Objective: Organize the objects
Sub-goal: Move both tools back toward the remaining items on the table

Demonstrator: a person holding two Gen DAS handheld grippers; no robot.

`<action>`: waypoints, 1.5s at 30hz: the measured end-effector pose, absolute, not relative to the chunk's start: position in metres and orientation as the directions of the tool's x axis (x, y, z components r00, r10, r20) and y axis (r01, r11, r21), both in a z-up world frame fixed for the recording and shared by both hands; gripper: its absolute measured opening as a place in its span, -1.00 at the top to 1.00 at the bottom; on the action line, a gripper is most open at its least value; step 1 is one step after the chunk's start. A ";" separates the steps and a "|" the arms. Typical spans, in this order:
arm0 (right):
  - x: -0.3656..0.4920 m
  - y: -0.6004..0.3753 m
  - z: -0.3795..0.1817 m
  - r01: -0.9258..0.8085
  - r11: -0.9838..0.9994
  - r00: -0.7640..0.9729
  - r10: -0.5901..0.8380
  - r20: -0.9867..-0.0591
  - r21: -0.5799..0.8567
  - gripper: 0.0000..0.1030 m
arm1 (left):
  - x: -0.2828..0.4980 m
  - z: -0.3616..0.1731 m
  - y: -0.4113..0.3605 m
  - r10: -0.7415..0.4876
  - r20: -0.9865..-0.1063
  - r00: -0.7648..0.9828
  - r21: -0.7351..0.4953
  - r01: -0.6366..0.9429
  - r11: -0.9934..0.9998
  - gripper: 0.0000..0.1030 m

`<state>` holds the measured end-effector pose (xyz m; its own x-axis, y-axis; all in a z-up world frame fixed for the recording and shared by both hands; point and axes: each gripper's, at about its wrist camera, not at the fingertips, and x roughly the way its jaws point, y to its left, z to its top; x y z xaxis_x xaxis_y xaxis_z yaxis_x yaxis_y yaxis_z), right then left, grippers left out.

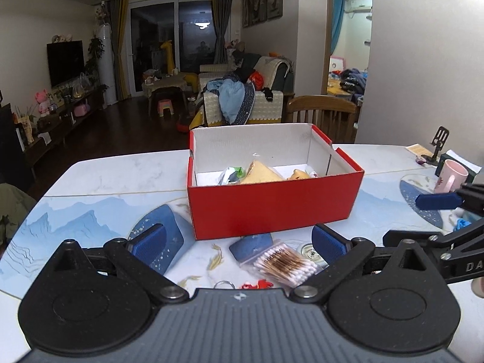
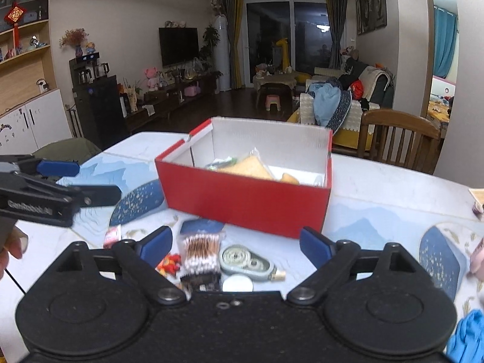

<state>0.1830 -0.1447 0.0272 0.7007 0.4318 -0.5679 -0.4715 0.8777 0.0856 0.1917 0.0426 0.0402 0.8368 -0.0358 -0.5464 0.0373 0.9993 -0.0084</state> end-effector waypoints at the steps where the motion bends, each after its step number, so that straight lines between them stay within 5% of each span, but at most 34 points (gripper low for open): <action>1: 0.181 -0.144 0.025 -0.470 0.878 0.698 0.430 -0.572 0.086 -0.82 | 0.188 0.038 0.044 -0.038 -0.546 0.837 -0.011 0.038 0.999 -0.99; 27: 0.198 -0.154 -0.042 -0.346 0.927 0.639 0.344 -0.688 0.143 -0.92 | 0.187 -0.044 0.087 -0.004 -0.616 0.788 -0.012 -0.005 1.000 -1.00; 45: 0.219 -0.152 -0.072 -0.289 0.949 0.616 0.286 -0.734 0.127 -0.56 | 0.224 -0.089 0.119 0.068 -0.679 0.731 0.034 -0.061 0.998 -0.99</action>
